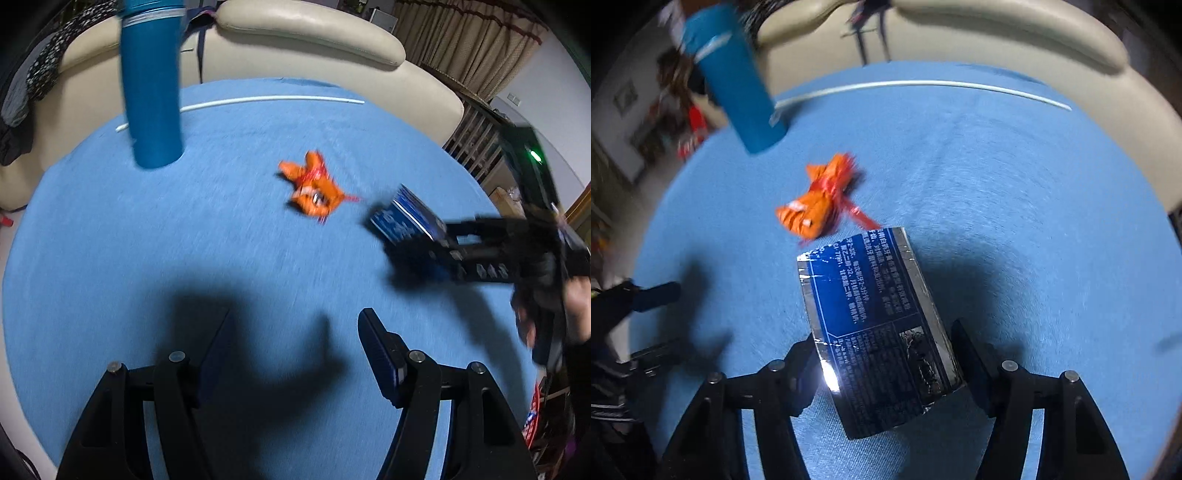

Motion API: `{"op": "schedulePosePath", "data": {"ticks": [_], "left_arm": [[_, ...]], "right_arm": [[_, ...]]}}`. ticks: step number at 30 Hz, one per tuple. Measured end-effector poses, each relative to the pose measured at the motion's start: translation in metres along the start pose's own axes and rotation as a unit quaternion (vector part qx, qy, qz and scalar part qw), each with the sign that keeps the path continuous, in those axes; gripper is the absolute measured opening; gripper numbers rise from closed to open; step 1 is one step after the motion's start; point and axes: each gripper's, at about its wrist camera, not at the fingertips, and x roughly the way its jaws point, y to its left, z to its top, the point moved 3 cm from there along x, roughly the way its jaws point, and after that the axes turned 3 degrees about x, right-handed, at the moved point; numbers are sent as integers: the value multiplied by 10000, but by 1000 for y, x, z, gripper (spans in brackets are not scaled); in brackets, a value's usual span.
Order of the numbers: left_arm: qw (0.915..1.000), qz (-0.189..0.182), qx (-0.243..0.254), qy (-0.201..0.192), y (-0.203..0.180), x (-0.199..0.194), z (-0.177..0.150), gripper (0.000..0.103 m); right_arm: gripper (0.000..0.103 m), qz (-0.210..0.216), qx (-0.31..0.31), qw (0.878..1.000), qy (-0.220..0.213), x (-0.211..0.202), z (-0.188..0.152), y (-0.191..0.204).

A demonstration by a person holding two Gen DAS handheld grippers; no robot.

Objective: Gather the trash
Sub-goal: 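Move both tools back over the table toward the foil packet and orange wrapper, then grasp the blue foil packet with the right tool while the left tool grasps the orange wrapper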

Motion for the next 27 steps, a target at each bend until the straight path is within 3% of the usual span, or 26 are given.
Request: {"op": "schedulePosePath", "data": {"ticks": [7,13,15,16,17,19,27], "left_arm": [[9998,-32,160,-89,-25,36,66,70],[9995,321,9,80,-30,79,98,70],[9986,477,-43,221,-26,92,101,65],[9982,535,-57,252,-24,96,101,53],[9972,722,-12,185,-21,94,101,30],[9982,521,-63,276,-20,93,99,30],[9973,726,86,72,-11,38,60,29]], "right_arm": [[67,68,549,9982,-222,-19,-23,-21],[67,80,780,9964,-326,-27,-37,-26],[67,104,845,9957,-358,-29,-41,-25],[67,102,875,9954,-369,-30,-42,-25],[67,102,902,9952,-373,-31,-44,-24],[66,130,937,9948,-387,-33,-45,-22],[66,9,1120,9920,-582,-45,-49,0]]}}
